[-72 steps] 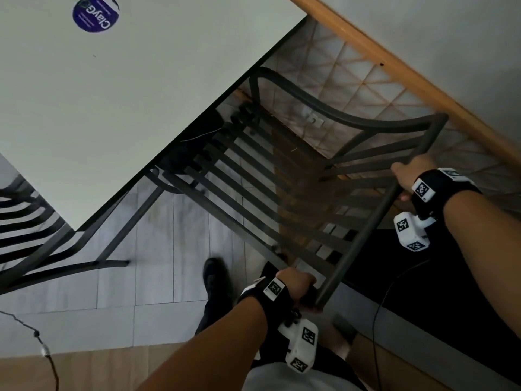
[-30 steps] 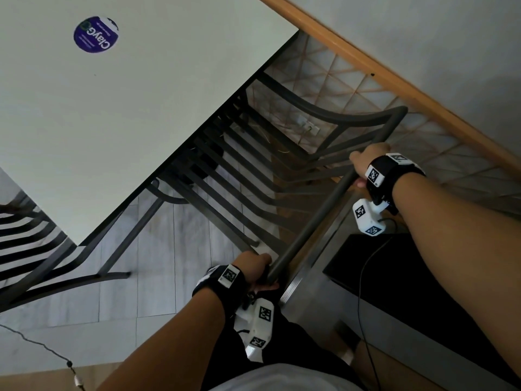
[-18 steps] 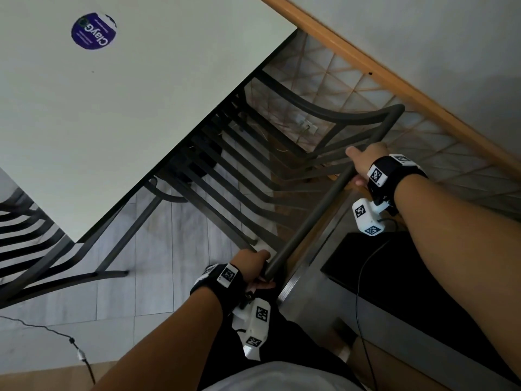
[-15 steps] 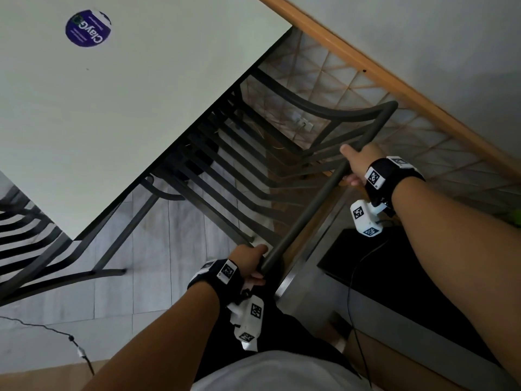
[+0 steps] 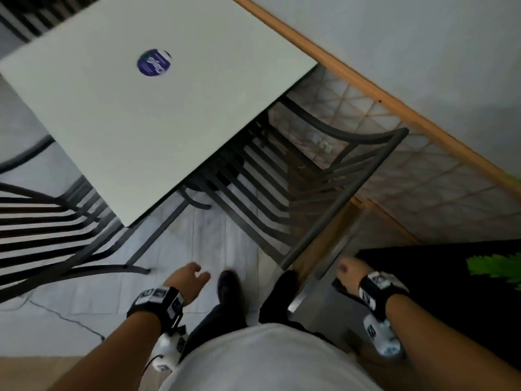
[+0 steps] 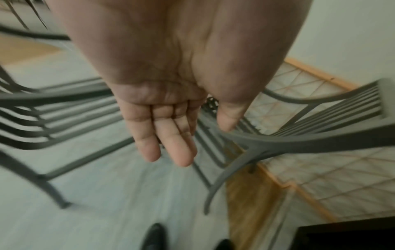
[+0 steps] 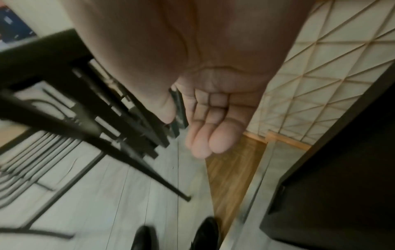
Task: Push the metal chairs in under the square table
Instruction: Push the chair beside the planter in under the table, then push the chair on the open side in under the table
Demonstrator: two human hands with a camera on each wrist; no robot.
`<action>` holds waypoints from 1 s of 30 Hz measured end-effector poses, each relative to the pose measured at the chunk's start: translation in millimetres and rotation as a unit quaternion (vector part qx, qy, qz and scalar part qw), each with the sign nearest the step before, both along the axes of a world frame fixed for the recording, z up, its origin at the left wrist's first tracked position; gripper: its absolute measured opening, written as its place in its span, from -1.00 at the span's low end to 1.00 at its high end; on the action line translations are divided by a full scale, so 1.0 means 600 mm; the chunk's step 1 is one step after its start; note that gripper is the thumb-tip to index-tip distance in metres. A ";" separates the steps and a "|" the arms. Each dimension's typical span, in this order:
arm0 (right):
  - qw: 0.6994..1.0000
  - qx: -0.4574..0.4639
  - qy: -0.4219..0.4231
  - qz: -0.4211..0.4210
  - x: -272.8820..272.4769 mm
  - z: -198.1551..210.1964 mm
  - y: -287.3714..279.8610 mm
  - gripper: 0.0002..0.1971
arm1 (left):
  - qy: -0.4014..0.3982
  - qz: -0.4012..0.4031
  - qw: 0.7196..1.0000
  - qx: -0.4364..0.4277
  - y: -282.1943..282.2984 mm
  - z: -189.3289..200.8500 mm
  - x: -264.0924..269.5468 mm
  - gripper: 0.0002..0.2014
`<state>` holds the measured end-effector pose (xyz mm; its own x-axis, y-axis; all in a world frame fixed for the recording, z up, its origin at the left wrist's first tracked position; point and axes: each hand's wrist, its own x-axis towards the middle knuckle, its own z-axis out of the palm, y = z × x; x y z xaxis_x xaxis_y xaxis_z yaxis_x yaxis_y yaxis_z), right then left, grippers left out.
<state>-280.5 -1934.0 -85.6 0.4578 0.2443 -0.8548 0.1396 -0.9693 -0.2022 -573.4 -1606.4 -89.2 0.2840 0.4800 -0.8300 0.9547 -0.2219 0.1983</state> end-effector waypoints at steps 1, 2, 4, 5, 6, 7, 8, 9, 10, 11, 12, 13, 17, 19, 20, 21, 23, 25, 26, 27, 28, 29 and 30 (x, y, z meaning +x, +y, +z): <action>0.998 -0.017 -0.002 0.055 -0.026 -0.006 0.006 -0.83 | 0.014 0.011 1.000 0.007 0.006 0.004 -0.035 -0.42; 0.994 -0.030 -0.007 0.108 -0.053 -0.012 0.008 -0.83 | 0.024 0.023 0.999 0.009 0.007 0.009 -0.065 -0.44; 0.983 -0.044 -0.003 0.179 -0.102 -0.028 0.009 -0.84 | 0.034 0.052 0.998 -0.002 0.001 0.016 -0.121 -0.47; 0.978 -0.046 0.001 0.205 -0.121 -0.038 0.009 -0.76 | 0.034 0.063 0.997 -0.008 -0.005 0.024 -0.144 -0.49; 0.973 -0.047 0.008 0.224 -0.142 -0.046 0.013 -0.69 | 0.035 0.072 0.997 -0.012 -0.008 0.030 -0.175 -0.52; 0.971 -0.046 0.012 0.234 -0.162 -0.050 0.018 -0.66 | 0.037 0.078 0.996 -0.016 -0.010 0.035 -0.204 -0.54; 0.969 -0.051 0.024 0.241 -0.181 -0.052 0.025 -0.64 | 0.042 0.082 0.996 -0.019 -0.013 0.040 -0.232 -0.55; 0.966 -0.055 0.035 0.252 -0.195 -0.056 0.030 -0.61 | 0.046 0.084 0.995 -0.019 -0.015 0.042 -0.259 -0.55; 0.963 -0.056 0.041 0.262 -0.209 -0.057 0.037 -0.62 | 0.050 0.086 0.995 -0.016 -0.014 0.043 -0.285 -0.54; 0.959 -0.062 0.039 0.273 -0.222 -0.057 0.047 -0.67 | 0.053 0.088 0.995 -0.017 -0.014 0.043 -0.310 -0.53; 0.958 -0.068 0.038 0.276 -0.233 -0.067 0.054 -0.75 | 0.054 0.089 0.994 -0.019 -0.013 0.040 -0.335 -0.54; 0.957 -0.066 0.030 0.280 -0.244 -0.075 0.062 -0.79 | 0.057 0.081 0.995 -0.020 -0.011 0.037 -0.362 -0.56; 0.954 -0.071 0.000 0.290 -0.319 -0.052 0.127 -0.74 | 0.064 0.073 0.995 -0.018 0.005 0.020 -0.477 -0.59; 0.959 -0.062 -0.020 0.277 -0.372 -0.023 0.172 -0.77 | 0.055 0.055 0.997 -0.021 0.024 0.019 -0.535 -0.72; 0.961 -0.054 -0.035 0.270 -0.404 -0.011 0.195 -0.80 | 0.051 0.047 0.997 -0.027 0.037 0.022 -0.565 -0.80; 0.961 -0.047 -0.046 0.268 -0.434 -0.002 0.217 -0.81 | 0.044 0.040 0.998 -0.034 0.054 0.020 -0.599 -0.81; 0.960 -0.055 -0.064 0.265 -0.492 0.005 0.255 -0.80 | 0.031 0.027 0.998 -0.045 0.090 0.027 -0.672 -0.78; 0.960 -0.070 -0.077 0.260 -0.544 0.008 0.291 -0.82 | 0.016 0.036 0.998 -0.044 0.129 0.035 -0.746 -0.72; 0.960 -0.072 -0.084 0.256 -0.568 0.011 0.309 -0.83 | 0.010 0.048 0.998 -0.041 0.146 0.041 -0.780 -0.66; 0.959 -0.078 -0.088 0.259 -0.593 0.020 0.334 -0.87 | 0.003 0.060 0.997 -0.040 0.164 0.049 -0.812 -0.65; 0.958 -0.080 -0.092 0.259 -0.616 0.028 0.358 -0.86 | -0.004 0.067 0.997 -0.035 0.180 0.059 -0.840 -0.68; 0.957 -0.080 -0.094 0.262 -0.641 0.041 0.385 -0.79 | -0.007 0.068 0.997 -0.031 0.196 0.068 -0.866 -0.70; 0.958 -0.076 -0.092 0.261 -0.666 0.052 0.412 -0.72 | -0.007 0.073 0.997 -0.029 0.213 0.076 -0.888 -0.70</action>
